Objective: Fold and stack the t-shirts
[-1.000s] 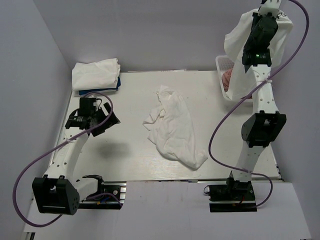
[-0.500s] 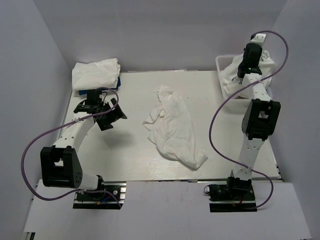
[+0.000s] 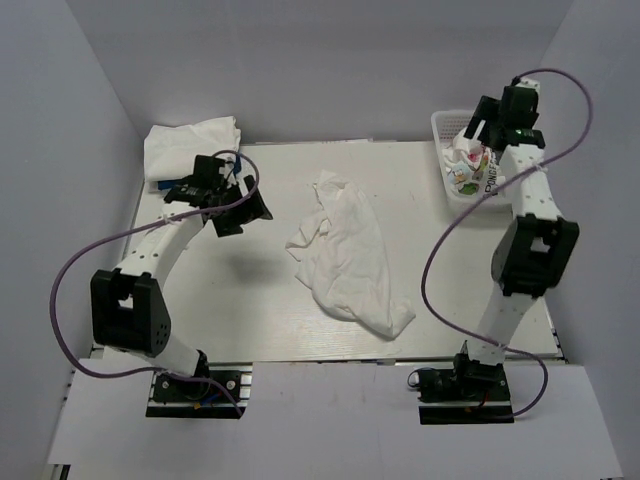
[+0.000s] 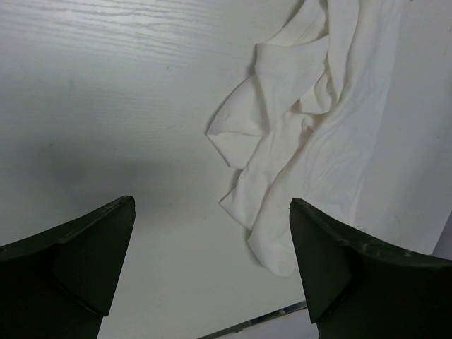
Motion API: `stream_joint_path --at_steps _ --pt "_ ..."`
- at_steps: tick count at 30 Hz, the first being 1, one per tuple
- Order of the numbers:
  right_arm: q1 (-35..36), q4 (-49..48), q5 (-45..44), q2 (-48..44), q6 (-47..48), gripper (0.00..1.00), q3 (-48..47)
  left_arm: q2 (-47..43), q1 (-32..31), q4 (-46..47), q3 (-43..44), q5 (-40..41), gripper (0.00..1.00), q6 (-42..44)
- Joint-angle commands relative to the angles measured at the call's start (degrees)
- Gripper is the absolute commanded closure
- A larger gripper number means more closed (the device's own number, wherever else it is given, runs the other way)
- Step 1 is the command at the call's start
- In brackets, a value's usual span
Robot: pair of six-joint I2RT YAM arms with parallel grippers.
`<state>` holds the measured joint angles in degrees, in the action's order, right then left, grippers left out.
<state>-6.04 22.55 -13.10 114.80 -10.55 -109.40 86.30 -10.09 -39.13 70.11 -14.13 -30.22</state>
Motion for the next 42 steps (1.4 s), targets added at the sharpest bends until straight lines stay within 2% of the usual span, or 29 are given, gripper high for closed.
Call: stream_joint_path --at_steps 1,3,4,6,7,10,11,14,18,21,24,26,28,32,34,40,42 --pt "1.1 0.2 6.7 -20.4 -4.5 0.10 9.8 3.5 -3.2 -1.3 4.5 3.9 0.00 2.5" --pt "2.5 -2.8 10.9 -25.2 -5.0 0.10 22.2 5.7 -5.7 -1.3 5.7 5.2 0.00 3.1" --pt "3.7 -2.5 12.1 -31.3 -5.4 0.10 24.7 6.9 -6.4 -1.3 6.3 5.9 0.02 3.1" --pt "5.9 -2.0 16.6 -34.9 -5.5 0.10 33.8 10.6 -8.5 -1.3 7.8 7.0 0.03 3.8" --pt "7.8 -1.4 16.8 -39.6 -5.8 0.10 35.8 12.0 -9.2 -1.3 8.8 7.0 0.05 3.8" --pt "10.7 1.9 15.7 -45.3 -9.7 0.10 45.8 17.6 -11.3 -2.3 11.0 7.9 0.11 5.4" --pt "12.0 3.4 16.7 -47.8 -11.0 0.10 47.4 19.0 -11.3 -3.1 11.9 8.8 0.17 5.4" --pt "14.4 8.9 19.5 -54.3 -12.1 0.10 54.5 23.2 -12.9 -5.2 13.9 14.0 0.25 5.4" --pt "17.3 17.3 20.7 -57.7 -12.7 0.10 62.4 24.4 -14.6 -3.5 12.4 14.0 0.27 5.4" --pt "19.2 19.7 21.7 -58.3 -12.7 0.10 69.1 27.5 -15.8 -2.8 12.4 16.1 0.31 5.4" --pt "21.3 17.7 24.7 -59.0 -12.8 0.10 73.4 30.7 -16.4 -2.3 14.0 16.8 0.35 5.4" --pt "22.9 15.6 26.7 -58.6 -12.3 0.10 74.2 31.2 -16.4 -1.1 14.5 15.6 0.39 5.4" --pt "25.7 14.1 27.6 -57.5 -12.2 0.10 73.7 32.0 -17.0 0.6 14.0 13.4 0.48 5.4" --pt "28.9 8.5 28.0 -53.3 -11.2 0.10 72.8 32.0 -17.5 5.1 11.6 11.6 1.00 4.6" --pt "30.7 6.6 28.5 -50.6 -10.5 0.10 71.3 30.8 -17.5 6.9 10.2 11.6 1.00 4.1" --pt "32.0 3.1 14.6 -41.7 -10.5 0.10 67.0 21.8 -17.5 9.9 3.8 15.4 1.00 3.0" --pt "31.8 -0.1 13.4 -40.0 -13.4 0.10 65.6 19.4 -17.5 9.9 2.0 15.9 1.00 2.4"
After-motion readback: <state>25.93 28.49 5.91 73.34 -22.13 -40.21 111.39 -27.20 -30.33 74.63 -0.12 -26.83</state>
